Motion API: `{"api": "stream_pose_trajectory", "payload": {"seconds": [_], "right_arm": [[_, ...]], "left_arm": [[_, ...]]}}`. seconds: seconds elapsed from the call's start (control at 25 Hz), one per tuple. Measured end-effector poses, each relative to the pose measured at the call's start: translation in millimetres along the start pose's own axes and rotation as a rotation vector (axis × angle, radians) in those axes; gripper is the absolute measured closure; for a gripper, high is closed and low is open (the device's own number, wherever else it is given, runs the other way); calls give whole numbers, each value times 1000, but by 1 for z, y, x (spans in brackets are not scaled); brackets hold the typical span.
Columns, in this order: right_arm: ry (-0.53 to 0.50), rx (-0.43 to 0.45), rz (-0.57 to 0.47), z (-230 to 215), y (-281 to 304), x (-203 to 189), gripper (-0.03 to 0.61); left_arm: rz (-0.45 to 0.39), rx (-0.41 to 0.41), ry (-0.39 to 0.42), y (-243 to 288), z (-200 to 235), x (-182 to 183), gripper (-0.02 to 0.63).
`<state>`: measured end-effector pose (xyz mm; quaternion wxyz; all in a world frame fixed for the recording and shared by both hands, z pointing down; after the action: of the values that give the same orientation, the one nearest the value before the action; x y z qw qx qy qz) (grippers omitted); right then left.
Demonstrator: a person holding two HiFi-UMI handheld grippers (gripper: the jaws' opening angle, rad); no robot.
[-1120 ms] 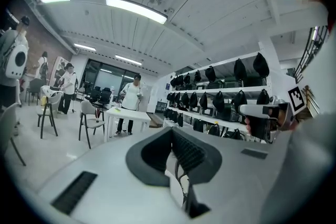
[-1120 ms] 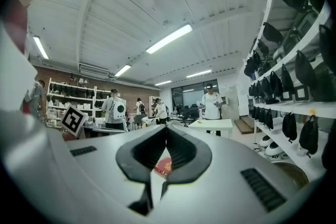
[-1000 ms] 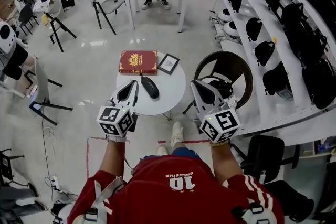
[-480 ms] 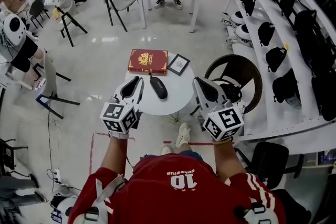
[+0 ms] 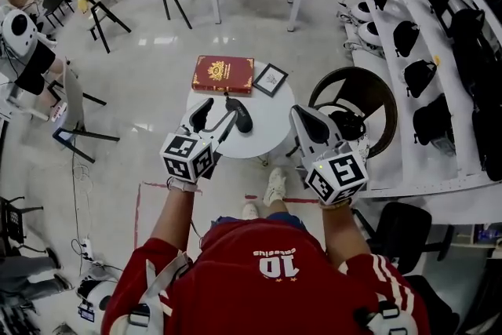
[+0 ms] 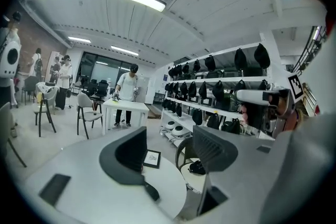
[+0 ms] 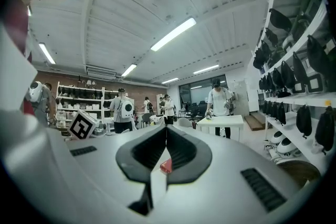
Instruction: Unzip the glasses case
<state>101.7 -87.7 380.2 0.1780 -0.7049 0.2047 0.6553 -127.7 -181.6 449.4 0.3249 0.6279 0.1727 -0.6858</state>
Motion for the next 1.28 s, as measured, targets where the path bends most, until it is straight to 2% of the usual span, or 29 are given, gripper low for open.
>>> {"api": "stream_pose_trajectory", "payload": {"seconds": [0.12, 0.4, 0.76, 1.0, 1.28], "right_arm": [[5, 5, 6, -3, 2, -4, 563], [22, 14, 28, -20, 15, -14, 563], [38, 22, 61, -51, 38, -29, 563], [54, 35, 90, -64, 49, -40, 563], [66, 35, 135, -80, 56, -56, 563]], "left_arm": [[38, 5, -27, 12, 4, -18, 344], [104, 53, -227, 41, 30, -66, 344], [191, 93, -384, 80, 56, -120, 341], [296, 81, -419, 113, 75, -164, 330], [407, 112, -484, 143, 99, -221, 325]]}}
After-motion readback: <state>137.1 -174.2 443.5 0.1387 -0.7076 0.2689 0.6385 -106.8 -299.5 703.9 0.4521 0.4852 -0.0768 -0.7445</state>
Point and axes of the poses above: the fingertips, and each gripper's own axes: y forward along the fingers, z to its left, x out of its top, the point moved 8 cm from there along -y, backward along the fingers, and after that the axes turned 6 degrees about x, right-handed, at the moved point
